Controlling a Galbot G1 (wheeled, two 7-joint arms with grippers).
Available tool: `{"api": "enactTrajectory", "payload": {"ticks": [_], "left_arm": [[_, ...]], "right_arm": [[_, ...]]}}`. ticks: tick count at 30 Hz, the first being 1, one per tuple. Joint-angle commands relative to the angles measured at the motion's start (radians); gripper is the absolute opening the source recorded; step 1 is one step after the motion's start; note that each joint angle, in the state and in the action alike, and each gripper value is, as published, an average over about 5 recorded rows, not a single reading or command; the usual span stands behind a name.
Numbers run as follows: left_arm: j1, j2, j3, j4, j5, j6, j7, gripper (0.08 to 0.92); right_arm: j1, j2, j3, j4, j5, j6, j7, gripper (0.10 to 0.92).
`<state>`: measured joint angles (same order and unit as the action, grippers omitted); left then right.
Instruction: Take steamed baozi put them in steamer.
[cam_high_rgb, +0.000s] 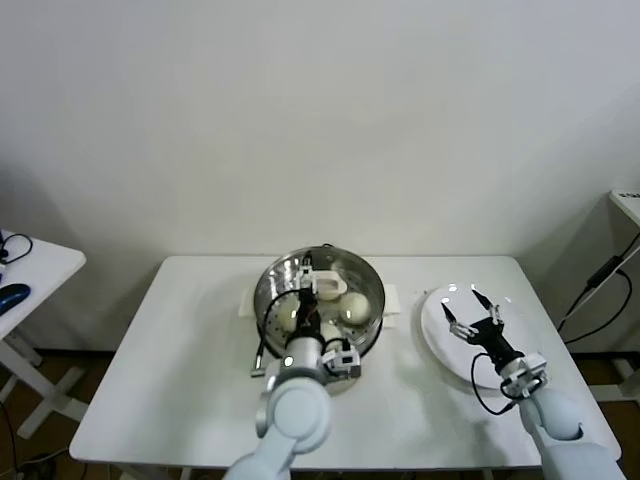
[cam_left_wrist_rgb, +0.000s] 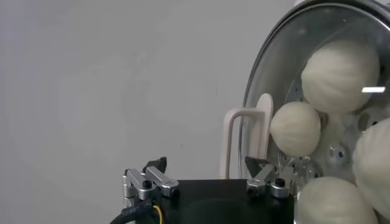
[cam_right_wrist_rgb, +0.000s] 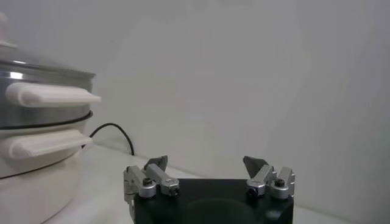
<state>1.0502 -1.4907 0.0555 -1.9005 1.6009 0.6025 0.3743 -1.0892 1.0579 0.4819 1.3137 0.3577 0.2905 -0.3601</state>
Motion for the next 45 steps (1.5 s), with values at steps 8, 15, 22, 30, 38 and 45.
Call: {"api": "enactTrajectory", "payload": {"ticks": [8, 15, 22, 30, 38, 45], "left_arm": [[0.054, 0.043, -0.023, -0.111, -0.080, -0.028, 0.004, 0.823], [0.114, 0.087, -0.066, -0.172, -0.168, -0.049, 0.003, 0.823], [0.194, 0.130, -0.183, -0.251, -0.306, -0.091, -0.080, 0.823], [0.334, 0.184, -0.393, -0.319, -0.676, -0.237, -0.307, 0.823], [0.419, 0.147, -0.631, -0.267, -1.302, -0.526, -0.415, 0.823], [0.477, 0.104, -0.799, -0.159, -1.585, -0.681, -0.324, 0.823]], "right_arm": [[0.006, -0.001, -0.003, -0.007, -0.005, -0.001, -0.003, 0.823], [0.010, -0.005, -0.008, -0.001, -0.001, -0.011, -0.004, 0.823], [-0.005, -0.011, -0.004, 0.033, 0.002, -0.045, 0.002, 0.823], [-0.019, -0.009, 0.008, 0.047, 0.038, -0.025, 0.011, 0.823], [-0.075, -0.012, 0.015, 0.079, 0.063, 0.027, 0.061, 0.823], [-0.140, -0.031, 0.018, 0.116, 0.088, 0.051, 0.066, 0.823]]}}
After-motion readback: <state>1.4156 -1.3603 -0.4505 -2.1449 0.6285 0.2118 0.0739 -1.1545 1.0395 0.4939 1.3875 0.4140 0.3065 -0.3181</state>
